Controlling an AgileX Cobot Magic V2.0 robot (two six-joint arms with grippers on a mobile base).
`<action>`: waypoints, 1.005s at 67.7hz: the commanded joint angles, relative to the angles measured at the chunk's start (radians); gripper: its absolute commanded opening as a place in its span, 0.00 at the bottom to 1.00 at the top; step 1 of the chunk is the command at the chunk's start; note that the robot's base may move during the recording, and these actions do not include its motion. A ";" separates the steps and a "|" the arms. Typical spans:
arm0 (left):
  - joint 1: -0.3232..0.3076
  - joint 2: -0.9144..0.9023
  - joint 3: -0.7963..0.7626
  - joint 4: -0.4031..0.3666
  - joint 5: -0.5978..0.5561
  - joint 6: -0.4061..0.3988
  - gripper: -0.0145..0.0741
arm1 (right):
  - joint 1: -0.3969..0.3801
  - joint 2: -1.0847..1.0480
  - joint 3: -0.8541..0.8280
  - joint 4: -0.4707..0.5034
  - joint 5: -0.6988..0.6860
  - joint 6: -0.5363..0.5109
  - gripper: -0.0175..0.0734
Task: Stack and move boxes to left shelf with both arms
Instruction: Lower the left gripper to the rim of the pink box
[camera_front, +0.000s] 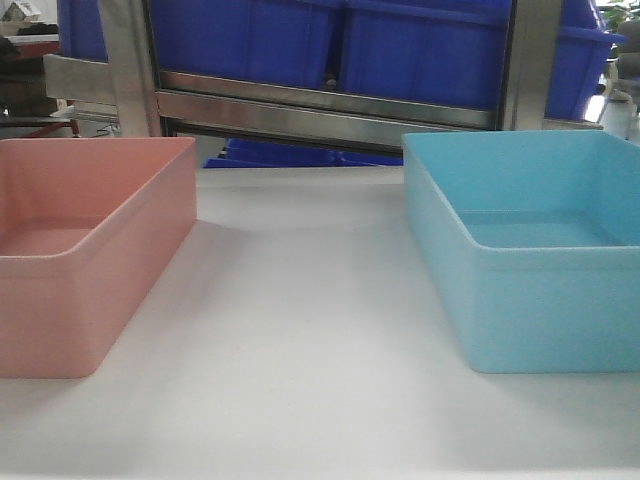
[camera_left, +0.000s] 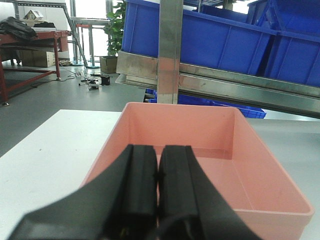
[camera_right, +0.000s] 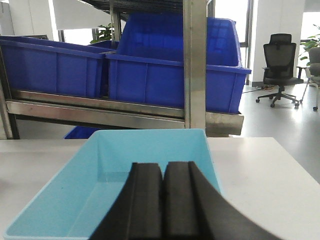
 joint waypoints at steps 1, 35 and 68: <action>0.000 -0.015 0.028 -0.004 -0.090 -0.005 0.16 | -0.003 -0.020 -0.018 -0.008 -0.086 -0.001 0.25; 0.000 -0.015 0.021 -0.004 -0.128 -0.005 0.16 | -0.003 -0.020 -0.018 -0.008 -0.086 -0.001 0.25; 0.000 0.182 -0.418 -0.095 0.257 -0.006 0.16 | -0.003 -0.020 -0.018 -0.008 -0.086 -0.001 0.25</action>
